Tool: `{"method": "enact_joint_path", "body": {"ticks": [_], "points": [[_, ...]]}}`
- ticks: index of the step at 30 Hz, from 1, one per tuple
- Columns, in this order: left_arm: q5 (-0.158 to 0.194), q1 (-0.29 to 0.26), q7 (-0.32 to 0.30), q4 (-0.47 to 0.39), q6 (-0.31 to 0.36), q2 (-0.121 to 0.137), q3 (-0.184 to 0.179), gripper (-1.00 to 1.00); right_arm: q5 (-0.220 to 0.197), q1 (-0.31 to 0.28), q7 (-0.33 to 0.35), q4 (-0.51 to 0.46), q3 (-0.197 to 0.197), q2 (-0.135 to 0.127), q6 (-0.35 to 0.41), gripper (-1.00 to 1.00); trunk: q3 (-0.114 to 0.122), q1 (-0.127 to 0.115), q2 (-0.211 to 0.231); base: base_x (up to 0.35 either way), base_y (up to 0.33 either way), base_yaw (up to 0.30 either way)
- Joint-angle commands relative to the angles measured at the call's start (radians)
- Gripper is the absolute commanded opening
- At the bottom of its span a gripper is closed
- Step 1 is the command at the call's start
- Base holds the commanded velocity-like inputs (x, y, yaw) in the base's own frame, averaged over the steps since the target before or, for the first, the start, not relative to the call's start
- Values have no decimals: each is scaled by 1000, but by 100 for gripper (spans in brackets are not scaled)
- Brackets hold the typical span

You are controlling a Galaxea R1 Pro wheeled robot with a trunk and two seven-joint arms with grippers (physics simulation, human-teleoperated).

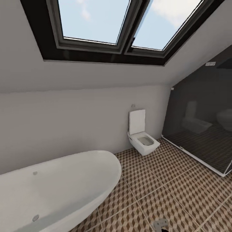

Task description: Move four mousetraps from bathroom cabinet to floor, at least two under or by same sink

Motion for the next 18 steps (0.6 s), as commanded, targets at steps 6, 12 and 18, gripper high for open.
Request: {"method": "enact_joint_path", "body": {"ticks": [6, 12, 18], "points": [[6, -1, 1, 4, -6, -1, -8, 100, 8, -2, -3, 5, -5, 0, -7, 100, 0, 0, -1, 0, 0, -292], [6, -1, 1, 4, -6, -1, -8, 100, 8, -2, -3, 4, -5, 0, -6, 100, 0, 0, -1, 0, 0, -292], [6, -1, 1, 4, -6, -1, -8, 100, 8, -2, -3, 5, -5, 0, -6, 100, 0, 0, -1, 0, 0, -292]]}}
